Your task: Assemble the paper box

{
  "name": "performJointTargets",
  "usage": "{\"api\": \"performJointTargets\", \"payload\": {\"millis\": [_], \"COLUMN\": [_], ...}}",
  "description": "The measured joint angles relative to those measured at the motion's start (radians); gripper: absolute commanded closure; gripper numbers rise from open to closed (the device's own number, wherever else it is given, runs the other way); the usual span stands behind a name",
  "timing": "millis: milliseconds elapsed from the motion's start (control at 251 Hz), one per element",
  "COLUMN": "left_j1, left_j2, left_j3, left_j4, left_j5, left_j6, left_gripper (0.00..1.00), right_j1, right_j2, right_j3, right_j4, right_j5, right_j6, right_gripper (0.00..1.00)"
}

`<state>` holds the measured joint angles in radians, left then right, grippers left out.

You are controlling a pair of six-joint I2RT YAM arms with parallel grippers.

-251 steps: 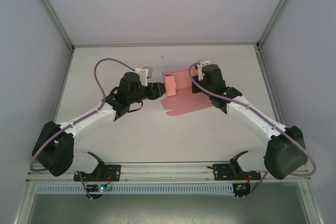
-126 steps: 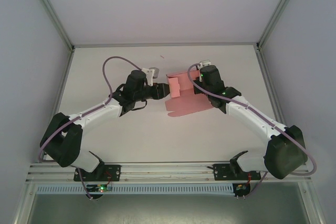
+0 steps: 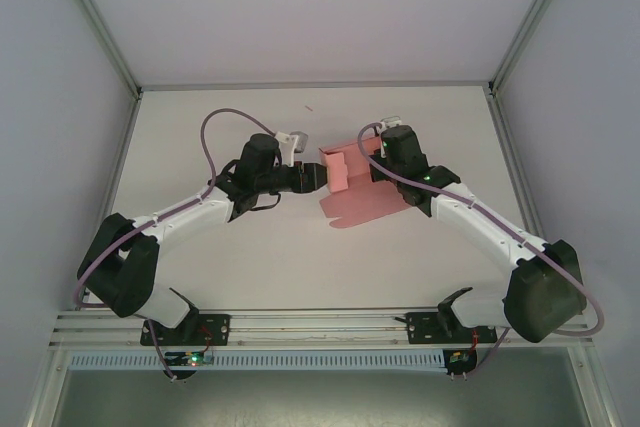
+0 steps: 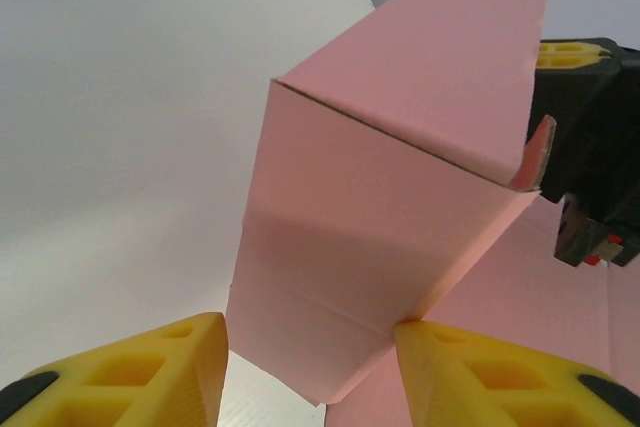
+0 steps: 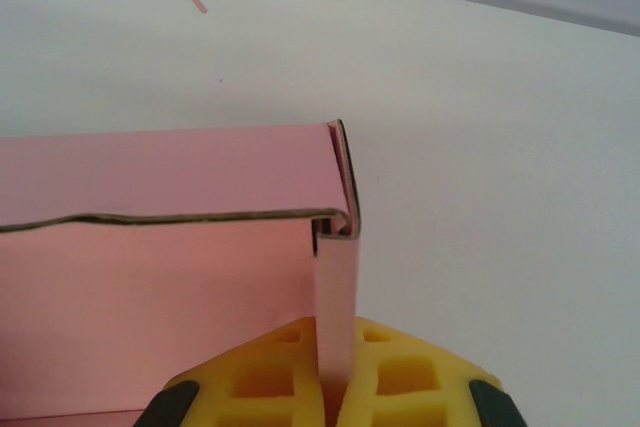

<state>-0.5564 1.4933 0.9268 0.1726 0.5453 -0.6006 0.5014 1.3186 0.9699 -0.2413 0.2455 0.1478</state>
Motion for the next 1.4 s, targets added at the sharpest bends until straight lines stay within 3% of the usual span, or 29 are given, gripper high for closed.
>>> {"api": "performJointTargets", "payload": {"millis": [559, 734, 1069, 1397], "left_j1": [0.000, 0.000, 0.000, 0.017], "left_j2": [0.062, 0.062, 0.043, 0.085], "left_j3": [-0.001, -0.001, 0.002, -0.002], "left_j4": [0.050, 0.084, 0.125, 0.330], "left_j5": [0.165, 0.188, -0.011, -0.014], "left_j6": [0.008, -0.013, -0.089, -0.173], "left_gripper": [0.43, 0.46, 0.60, 0.61], "right_j1": [-0.002, -0.002, -0.001, 0.005], "right_j2": [-0.015, -0.015, -0.015, 0.010], "right_j3": [0.001, 0.001, 0.001, -0.006], "right_j4": [-0.047, -0.047, -0.032, -0.018], "right_j5": [0.000, 0.002, 0.037, 0.039], "right_j6": [-0.035, -0.034, 0.128, 0.278], "right_gripper": [1.00, 1.00, 1.00, 1.00]}}
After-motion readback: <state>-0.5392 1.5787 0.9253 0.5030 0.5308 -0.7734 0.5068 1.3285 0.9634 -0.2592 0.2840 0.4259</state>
